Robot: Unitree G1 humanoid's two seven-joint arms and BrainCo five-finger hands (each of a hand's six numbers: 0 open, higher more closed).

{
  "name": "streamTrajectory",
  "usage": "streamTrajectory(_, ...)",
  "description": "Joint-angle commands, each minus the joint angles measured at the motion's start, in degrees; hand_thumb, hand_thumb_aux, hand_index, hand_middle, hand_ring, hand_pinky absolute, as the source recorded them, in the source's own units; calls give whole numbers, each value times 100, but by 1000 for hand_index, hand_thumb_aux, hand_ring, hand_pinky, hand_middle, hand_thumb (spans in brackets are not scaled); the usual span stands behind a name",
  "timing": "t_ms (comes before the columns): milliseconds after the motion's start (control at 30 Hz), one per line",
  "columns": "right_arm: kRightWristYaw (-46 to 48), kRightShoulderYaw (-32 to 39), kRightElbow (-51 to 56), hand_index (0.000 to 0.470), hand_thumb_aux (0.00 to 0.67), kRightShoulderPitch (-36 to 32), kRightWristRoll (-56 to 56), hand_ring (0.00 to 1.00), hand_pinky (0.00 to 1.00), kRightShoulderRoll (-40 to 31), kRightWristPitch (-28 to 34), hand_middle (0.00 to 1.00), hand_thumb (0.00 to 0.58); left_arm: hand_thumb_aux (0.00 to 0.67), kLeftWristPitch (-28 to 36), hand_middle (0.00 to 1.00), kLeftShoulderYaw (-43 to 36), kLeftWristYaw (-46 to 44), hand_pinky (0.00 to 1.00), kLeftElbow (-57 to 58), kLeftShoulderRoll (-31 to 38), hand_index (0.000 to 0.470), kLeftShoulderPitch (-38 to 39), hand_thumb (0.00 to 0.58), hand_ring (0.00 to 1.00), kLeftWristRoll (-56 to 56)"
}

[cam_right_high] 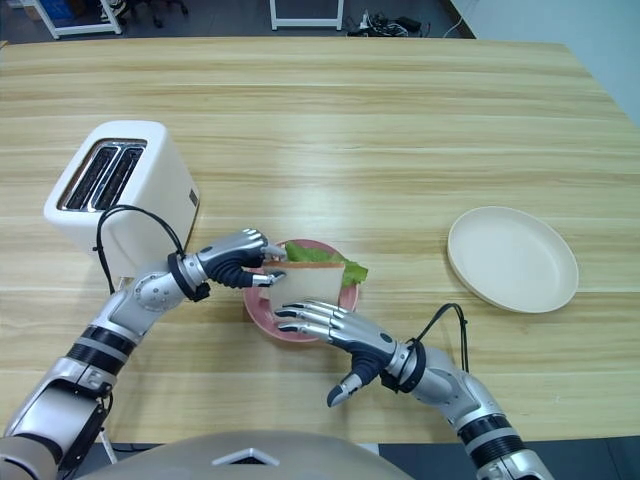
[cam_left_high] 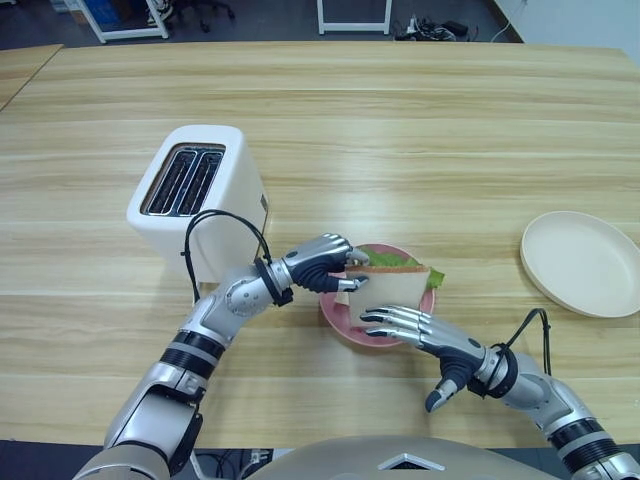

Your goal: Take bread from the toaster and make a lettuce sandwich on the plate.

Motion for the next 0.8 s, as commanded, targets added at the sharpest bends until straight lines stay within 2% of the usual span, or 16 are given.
streamTrajectory(33,17,-37,-14,0,0,-11,275,0,0,21,-242,0,0,670,71,1000,10,-560,1000,-115,-25,470,135,580,1000,-806)
streamTrajectory(200,-144,-304,-135,0,0,38,987,0,0,-3,-622,0,0,670,91,1000,59,-784,1000,-156,-79,470,259,580,1000,-1041)
streamTrajectory(367,-80,-474,-43,0,0,101,1019,0,0,70,-691,0,0,670,117,1000,282,-715,1000,-61,-149,470,85,580,1000,-1000)
streamTrajectory(800,232,-491,81,0,0,120,767,0,0,226,-499,0,0,670,-142,1000,151,-839,1000,1787,-378,470,-858,580,1000,-353)
